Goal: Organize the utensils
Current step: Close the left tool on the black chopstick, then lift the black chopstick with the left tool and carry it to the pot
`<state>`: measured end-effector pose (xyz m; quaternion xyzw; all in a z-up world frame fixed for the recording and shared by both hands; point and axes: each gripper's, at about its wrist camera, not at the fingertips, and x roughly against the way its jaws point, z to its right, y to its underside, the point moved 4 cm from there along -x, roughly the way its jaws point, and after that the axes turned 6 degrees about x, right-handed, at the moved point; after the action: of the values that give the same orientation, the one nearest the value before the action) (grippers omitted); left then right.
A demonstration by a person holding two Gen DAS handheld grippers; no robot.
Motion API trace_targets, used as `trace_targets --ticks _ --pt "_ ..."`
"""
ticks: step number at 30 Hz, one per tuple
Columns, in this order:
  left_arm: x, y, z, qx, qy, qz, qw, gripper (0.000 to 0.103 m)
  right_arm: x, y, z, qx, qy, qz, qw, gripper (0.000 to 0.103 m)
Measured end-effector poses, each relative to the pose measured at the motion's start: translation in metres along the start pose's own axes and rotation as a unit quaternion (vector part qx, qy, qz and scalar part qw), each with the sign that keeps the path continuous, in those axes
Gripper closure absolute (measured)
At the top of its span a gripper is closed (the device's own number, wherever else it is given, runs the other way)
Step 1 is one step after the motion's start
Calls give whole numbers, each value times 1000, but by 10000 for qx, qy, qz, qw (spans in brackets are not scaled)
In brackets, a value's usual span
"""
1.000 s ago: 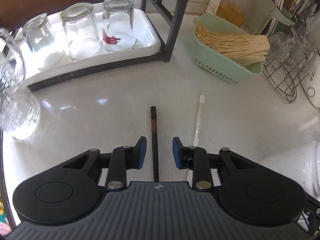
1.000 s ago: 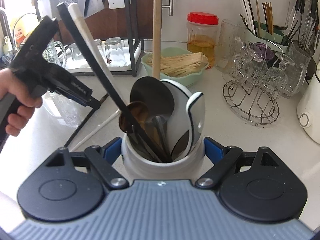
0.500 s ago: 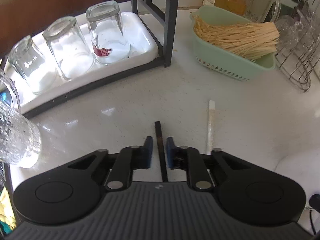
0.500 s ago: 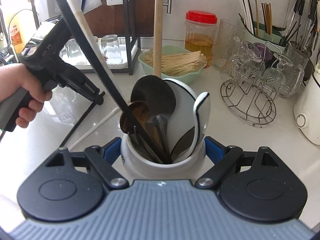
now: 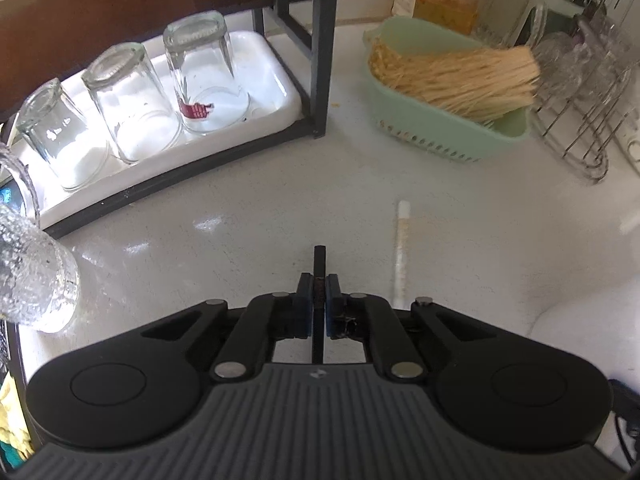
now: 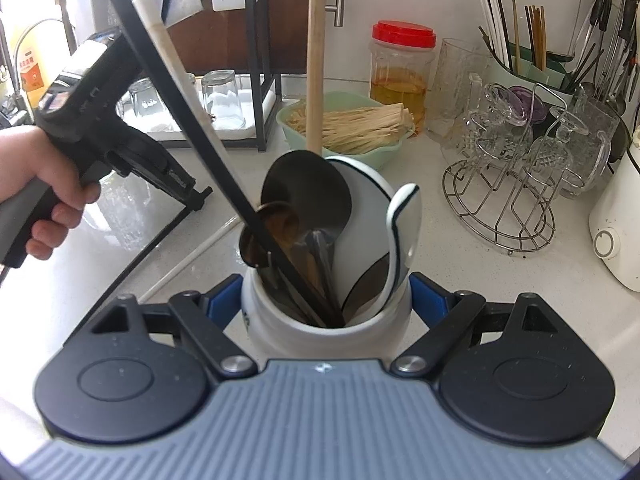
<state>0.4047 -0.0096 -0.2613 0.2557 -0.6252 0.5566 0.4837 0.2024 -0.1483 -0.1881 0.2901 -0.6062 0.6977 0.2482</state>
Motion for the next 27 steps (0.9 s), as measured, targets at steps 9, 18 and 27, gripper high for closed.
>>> trace_targets --ticks 9,18,27 --pt "60 14 12 269 236 506 9981 96 -1 0 0 35 -57 22 10000 13" --pt "114 44 37 551 404 783 9946 96 0 2 1 87 -130 132 9998 13" --pt "163 57 61 649 362 1110 9910 96 -1 1 3 202 -267 152 9993 13"
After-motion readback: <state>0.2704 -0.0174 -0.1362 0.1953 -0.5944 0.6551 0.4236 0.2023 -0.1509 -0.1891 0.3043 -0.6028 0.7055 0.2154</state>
